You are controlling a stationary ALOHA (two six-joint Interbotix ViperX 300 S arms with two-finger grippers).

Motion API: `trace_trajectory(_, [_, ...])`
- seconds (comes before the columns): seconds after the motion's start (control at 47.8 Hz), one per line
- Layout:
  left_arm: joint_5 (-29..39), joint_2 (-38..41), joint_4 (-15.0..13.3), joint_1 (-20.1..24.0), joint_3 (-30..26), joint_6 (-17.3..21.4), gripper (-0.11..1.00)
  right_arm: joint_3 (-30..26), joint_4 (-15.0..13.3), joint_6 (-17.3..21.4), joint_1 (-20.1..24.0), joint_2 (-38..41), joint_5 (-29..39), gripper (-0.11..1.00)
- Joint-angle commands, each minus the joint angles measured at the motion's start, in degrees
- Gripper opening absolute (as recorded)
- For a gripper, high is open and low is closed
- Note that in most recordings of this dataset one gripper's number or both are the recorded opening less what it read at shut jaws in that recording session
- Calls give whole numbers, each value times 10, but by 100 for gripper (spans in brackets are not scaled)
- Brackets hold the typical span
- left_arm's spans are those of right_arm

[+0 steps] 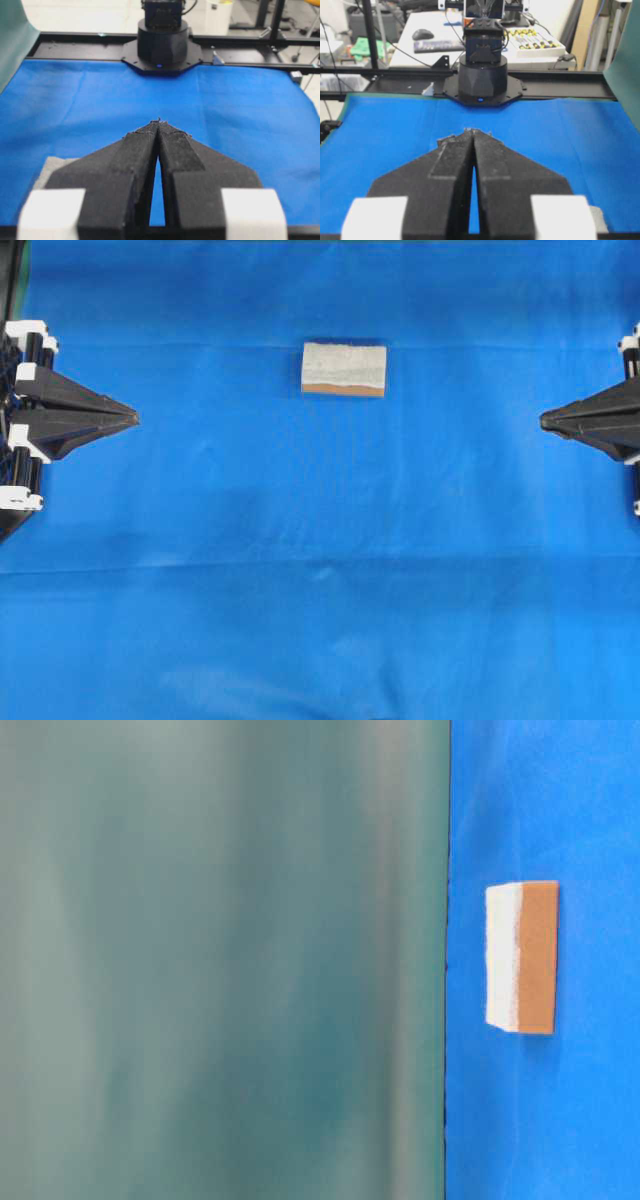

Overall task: Hand over the sponge with the left arm and wipe it with the right arm.
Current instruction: 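Move the left gripper open toward the grey-and-tan sponge, then close the left gripper on the sponge's left end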

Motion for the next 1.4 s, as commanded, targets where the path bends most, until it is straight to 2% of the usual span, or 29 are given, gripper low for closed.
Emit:
trace_trajectory(0.0, [-8, 8, -18, 0, -17, -2, 0, -18, 1, 0, -4, 4, -4, 0])
trace_trajectory(0.293, [-7, 20, -18, 25, -23, 8, 0, -18, 1, -3, -4, 5, 5, 0])
trace_trajectory(0.627, [-27, 112, -17, 74, -63, 40, 1, -18, 1, -1, -4, 7, 8, 0])
trace_trajectory(0.732, [-33, 154, -17, 94, -79, 41, 22, -18, 1, -1, -4, 8, 7, 0])
trace_trajectory(0.878, [-30, 231, -17, 128, -105, 44, 67, -18, 1, -1, -4, 10, 7, 0])
trace_trajectory(0.983, [-29, 303, -15, 144, -129, 56, 90, -18, 1, -1, -4, 12, 8, 0])
trace_trajectory(1.129, [-28, 404, -15, 149, -175, 96, 93, -17, 1, -1, -6, 18, 9, 0])
trace_trajectory(1.38, [-5, 550, -15, 161, -265, 130, 94, -15, 1, -1, -13, 23, 15, 0])
